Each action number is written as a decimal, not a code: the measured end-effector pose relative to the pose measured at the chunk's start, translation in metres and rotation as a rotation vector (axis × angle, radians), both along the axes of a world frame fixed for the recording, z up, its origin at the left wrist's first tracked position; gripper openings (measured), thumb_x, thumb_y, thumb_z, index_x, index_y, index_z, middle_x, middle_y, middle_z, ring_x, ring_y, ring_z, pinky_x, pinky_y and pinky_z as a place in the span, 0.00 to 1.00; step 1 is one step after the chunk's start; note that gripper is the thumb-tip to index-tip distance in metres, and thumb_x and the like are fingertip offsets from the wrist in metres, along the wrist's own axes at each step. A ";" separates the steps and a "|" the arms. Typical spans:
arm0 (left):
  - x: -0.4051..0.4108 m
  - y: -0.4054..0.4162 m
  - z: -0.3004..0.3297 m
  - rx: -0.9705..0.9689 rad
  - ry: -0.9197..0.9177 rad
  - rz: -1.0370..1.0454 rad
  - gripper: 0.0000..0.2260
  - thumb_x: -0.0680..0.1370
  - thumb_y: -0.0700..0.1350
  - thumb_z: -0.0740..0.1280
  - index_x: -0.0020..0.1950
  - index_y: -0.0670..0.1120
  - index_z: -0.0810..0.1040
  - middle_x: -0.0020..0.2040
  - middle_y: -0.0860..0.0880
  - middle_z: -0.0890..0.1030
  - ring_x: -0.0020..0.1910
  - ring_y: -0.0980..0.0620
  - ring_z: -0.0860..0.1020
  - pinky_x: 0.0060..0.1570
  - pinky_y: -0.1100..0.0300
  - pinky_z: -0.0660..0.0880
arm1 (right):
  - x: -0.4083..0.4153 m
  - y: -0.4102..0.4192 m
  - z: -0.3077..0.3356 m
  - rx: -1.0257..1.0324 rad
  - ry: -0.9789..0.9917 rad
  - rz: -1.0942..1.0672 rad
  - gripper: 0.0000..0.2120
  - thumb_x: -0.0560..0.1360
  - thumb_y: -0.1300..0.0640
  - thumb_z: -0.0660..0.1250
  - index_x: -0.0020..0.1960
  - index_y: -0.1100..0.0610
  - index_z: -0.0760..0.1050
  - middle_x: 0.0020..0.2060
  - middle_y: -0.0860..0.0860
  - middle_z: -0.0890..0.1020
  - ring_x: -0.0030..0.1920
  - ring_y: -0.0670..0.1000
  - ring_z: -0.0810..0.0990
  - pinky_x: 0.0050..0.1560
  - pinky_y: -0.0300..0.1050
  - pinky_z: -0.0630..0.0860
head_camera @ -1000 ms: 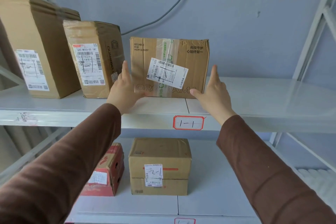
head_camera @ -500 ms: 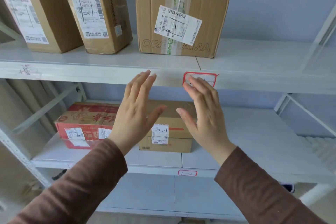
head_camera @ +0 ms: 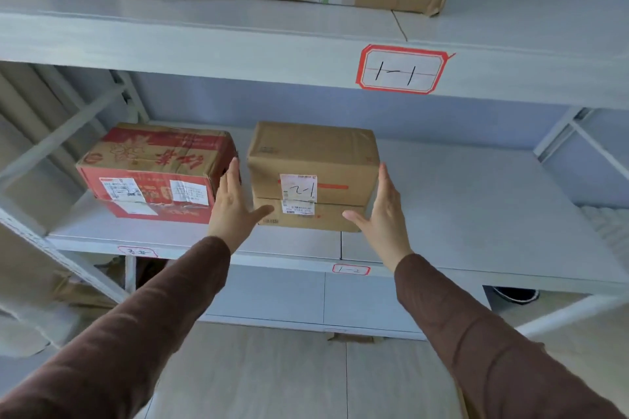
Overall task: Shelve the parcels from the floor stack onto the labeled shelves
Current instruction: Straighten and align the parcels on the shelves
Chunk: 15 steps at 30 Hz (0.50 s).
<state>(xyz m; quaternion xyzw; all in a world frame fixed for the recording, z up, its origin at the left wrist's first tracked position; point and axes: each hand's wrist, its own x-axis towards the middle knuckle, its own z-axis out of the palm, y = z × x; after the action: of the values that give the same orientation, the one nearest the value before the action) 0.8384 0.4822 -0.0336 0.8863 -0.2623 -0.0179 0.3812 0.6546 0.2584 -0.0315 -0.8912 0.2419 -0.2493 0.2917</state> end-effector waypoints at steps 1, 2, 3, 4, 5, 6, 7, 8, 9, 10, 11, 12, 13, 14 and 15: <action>0.004 -0.003 -0.009 0.002 0.060 -0.003 0.53 0.71 0.50 0.79 0.83 0.46 0.45 0.82 0.44 0.56 0.80 0.44 0.59 0.77 0.50 0.59 | 0.003 -0.002 -0.008 0.041 0.011 -0.005 0.57 0.72 0.53 0.79 0.83 0.53 0.39 0.82 0.51 0.54 0.80 0.53 0.58 0.77 0.46 0.60; 0.008 -0.007 -0.017 -0.001 0.112 -0.011 0.54 0.71 0.49 0.80 0.83 0.47 0.44 0.82 0.44 0.56 0.79 0.44 0.60 0.77 0.51 0.60 | 0.007 -0.004 -0.013 0.089 0.007 -0.013 0.58 0.72 0.54 0.79 0.83 0.51 0.37 0.83 0.49 0.54 0.80 0.51 0.59 0.76 0.44 0.61; 0.013 -0.010 -0.025 -0.007 0.154 -0.018 0.54 0.71 0.49 0.80 0.83 0.49 0.44 0.82 0.44 0.58 0.79 0.44 0.62 0.76 0.50 0.62 | 0.012 -0.005 -0.016 0.145 -0.010 -0.034 0.58 0.73 0.55 0.79 0.82 0.48 0.36 0.82 0.48 0.55 0.79 0.49 0.60 0.75 0.43 0.63; 0.019 -0.014 -0.033 -0.016 0.184 -0.020 0.54 0.70 0.49 0.80 0.82 0.51 0.44 0.81 0.45 0.60 0.77 0.44 0.65 0.75 0.48 0.65 | 0.017 -0.006 -0.018 0.209 -0.033 -0.067 0.58 0.73 0.55 0.78 0.82 0.46 0.35 0.82 0.48 0.57 0.78 0.48 0.63 0.73 0.41 0.64; 0.025 -0.016 -0.042 -0.032 0.213 -0.022 0.54 0.69 0.50 0.81 0.81 0.54 0.45 0.80 0.46 0.64 0.75 0.44 0.68 0.73 0.45 0.68 | 0.021 -0.007 -0.021 0.271 -0.054 -0.104 0.58 0.73 0.55 0.78 0.82 0.45 0.35 0.81 0.47 0.61 0.77 0.47 0.65 0.71 0.41 0.66; 0.031 -0.018 -0.051 -0.054 0.243 -0.020 0.53 0.68 0.52 0.81 0.80 0.56 0.46 0.78 0.47 0.67 0.73 0.44 0.71 0.70 0.43 0.72 | 0.024 -0.008 -0.023 0.317 -0.063 -0.135 0.57 0.73 0.54 0.78 0.82 0.44 0.36 0.80 0.47 0.64 0.75 0.47 0.68 0.70 0.41 0.68; 0.034 -0.021 -0.057 -0.076 0.265 -0.013 0.52 0.67 0.52 0.81 0.79 0.57 0.48 0.75 0.48 0.71 0.70 0.45 0.74 0.67 0.42 0.75 | 0.028 -0.010 -0.028 0.336 -0.056 -0.152 0.56 0.73 0.53 0.78 0.82 0.43 0.37 0.78 0.46 0.67 0.74 0.48 0.71 0.69 0.43 0.70; 0.033 -0.023 -0.058 -0.085 0.275 -0.008 0.49 0.67 0.51 0.80 0.78 0.57 0.51 0.71 0.49 0.75 0.67 0.45 0.77 0.64 0.43 0.77 | 0.030 -0.012 -0.032 0.337 -0.031 -0.155 0.55 0.73 0.52 0.77 0.82 0.43 0.39 0.76 0.46 0.70 0.71 0.49 0.73 0.68 0.45 0.72; 0.030 -0.025 -0.057 -0.084 0.277 -0.006 0.45 0.69 0.49 0.80 0.76 0.54 0.55 0.67 0.49 0.77 0.63 0.45 0.78 0.61 0.44 0.78 | 0.032 -0.015 -0.037 0.330 0.000 -0.152 0.53 0.73 0.51 0.77 0.82 0.44 0.42 0.74 0.46 0.73 0.69 0.51 0.76 0.67 0.48 0.74; 0.028 -0.027 -0.056 -0.074 0.274 -0.002 0.39 0.71 0.47 0.79 0.74 0.52 0.58 0.63 0.49 0.79 0.60 0.45 0.79 0.58 0.45 0.79 | 0.033 -0.017 -0.043 0.323 0.028 -0.153 0.50 0.73 0.50 0.77 0.82 0.46 0.46 0.71 0.47 0.76 0.67 0.53 0.77 0.65 0.49 0.75; 0.027 -0.030 -0.057 -0.064 0.267 0.004 0.35 0.72 0.47 0.78 0.71 0.49 0.61 0.59 0.48 0.79 0.57 0.44 0.79 0.55 0.46 0.79 | 0.035 -0.020 -0.049 0.322 0.050 -0.156 0.47 0.74 0.49 0.76 0.81 0.48 0.49 0.69 0.48 0.78 0.65 0.55 0.78 0.64 0.49 0.76; 0.027 -0.034 -0.058 -0.062 0.260 0.012 0.31 0.73 0.47 0.77 0.69 0.48 0.63 0.57 0.48 0.79 0.55 0.43 0.79 0.52 0.47 0.79 | 0.037 -0.022 -0.053 0.327 0.067 -0.162 0.44 0.74 0.49 0.75 0.80 0.50 0.52 0.67 0.49 0.79 0.64 0.56 0.78 0.62 0.48 0.76; 0.028 -0.036 -0.061 -0.064 0.254 0.020 0.29 0.74 0.47 0.76 0.69 0.47 0.63 0.55 0.48 0.79 0.53 0.44 0.79 0.50 0.49 0.78 | 0.039 -0.024 -0.056 0.337 0.079 -0.170 0.41 0.75 0.49 0.75 0.79 0.52 0.54 0.66 0.50 0.79 0.63 0.57 0.79 0.60 0.47 0.75; 0.030 -0.039 -0.062 -0.069 0.246 0.024 0.28 0.75 0.47 0.76 0.69 0.47 0.64 0.54 0.48 0.79 0.52 0.44 0.79 0.48 0.51 0.76 | 0.041 -0.026 -0.059 0.347 0.083 -0.180 0.39 0.75 0.49 0.74 0.78 0.53 0.56 0.64 0.51 0.80 0.63 0.57 0.79 0.59 0.45 0.74; 0.032 -0.042 -0.063 -0.069 0.240 0.026 0.28 0.76 0.47 0.75 0.69 0.46 0.63 0.53 0.49 0.79 0.51 0.44 0.78 0.47 0.52 0.75 | 0.044 -0.027 -0.061 0.355 0.080 -0.190 0.37 0.76 0.50 0.74 0.77 0.54 0.58 0.63 0.52 0.80 0.62 0.57 0.79 0.57 0.44 0.73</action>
<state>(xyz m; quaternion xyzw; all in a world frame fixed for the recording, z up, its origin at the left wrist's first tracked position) 0.8701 0.4407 -0.0965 0.8674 -0.2039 -0.1098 0.4404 0.6985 0.2313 -0.0925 -0.8083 0.3762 -0.1937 0.4095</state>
